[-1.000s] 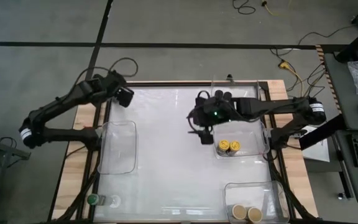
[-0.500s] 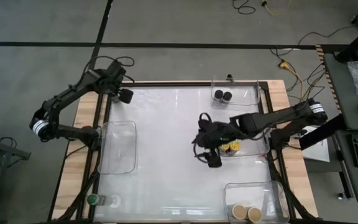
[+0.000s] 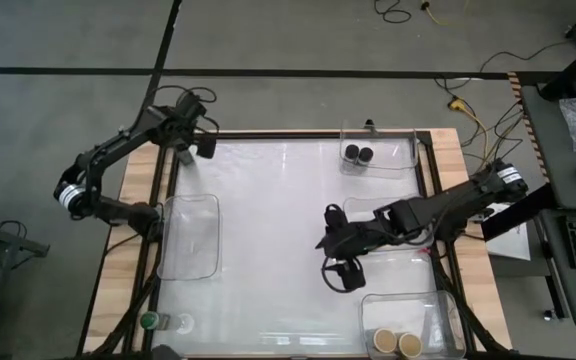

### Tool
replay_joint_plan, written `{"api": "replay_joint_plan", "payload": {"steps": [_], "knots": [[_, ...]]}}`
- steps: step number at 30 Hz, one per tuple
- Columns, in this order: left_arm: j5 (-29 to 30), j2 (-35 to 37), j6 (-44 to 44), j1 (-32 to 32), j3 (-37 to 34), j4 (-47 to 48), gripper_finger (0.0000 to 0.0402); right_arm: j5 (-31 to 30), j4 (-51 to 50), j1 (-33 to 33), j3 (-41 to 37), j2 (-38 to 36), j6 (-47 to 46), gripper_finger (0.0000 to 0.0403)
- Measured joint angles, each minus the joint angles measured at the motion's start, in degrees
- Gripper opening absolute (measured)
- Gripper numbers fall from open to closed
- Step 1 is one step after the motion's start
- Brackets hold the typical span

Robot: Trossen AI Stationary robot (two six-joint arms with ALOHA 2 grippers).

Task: Sort spices by type
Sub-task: Put the top green seasoning bottle into the middle left transparent bin

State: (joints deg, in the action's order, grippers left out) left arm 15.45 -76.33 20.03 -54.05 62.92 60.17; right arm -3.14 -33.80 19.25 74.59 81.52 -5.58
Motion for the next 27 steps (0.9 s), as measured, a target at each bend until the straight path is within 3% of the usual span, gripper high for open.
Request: {"api": "replay_joint_plan", "payload": {"steps": [8,15,20,27], "knots": [[5.98,-11.24,-0.71,-1.57,11.31,7.79,0.0332,-0.43,-1.15,0.52,-0.03,0.0,0.06,0.0248],[2.66,-21.07,-7.72,-4.34,21.47,18.36,0.0331,-0.47,-2.64,1.02,-1.08,0.0,-0.86,0.0243],[4.56,-27.67,-12.09,-4.48,25.47,22.5,0.0331,-0.35,-2.27,1.28,-3.5,0.0,-1.54,0.0253],[5.08,-34.18,-11.49,-5.26,28.37,27.11,0.0331,-0.34,-1.87,2.31,-5.89,0.04,-5.21,0.0263]]}}
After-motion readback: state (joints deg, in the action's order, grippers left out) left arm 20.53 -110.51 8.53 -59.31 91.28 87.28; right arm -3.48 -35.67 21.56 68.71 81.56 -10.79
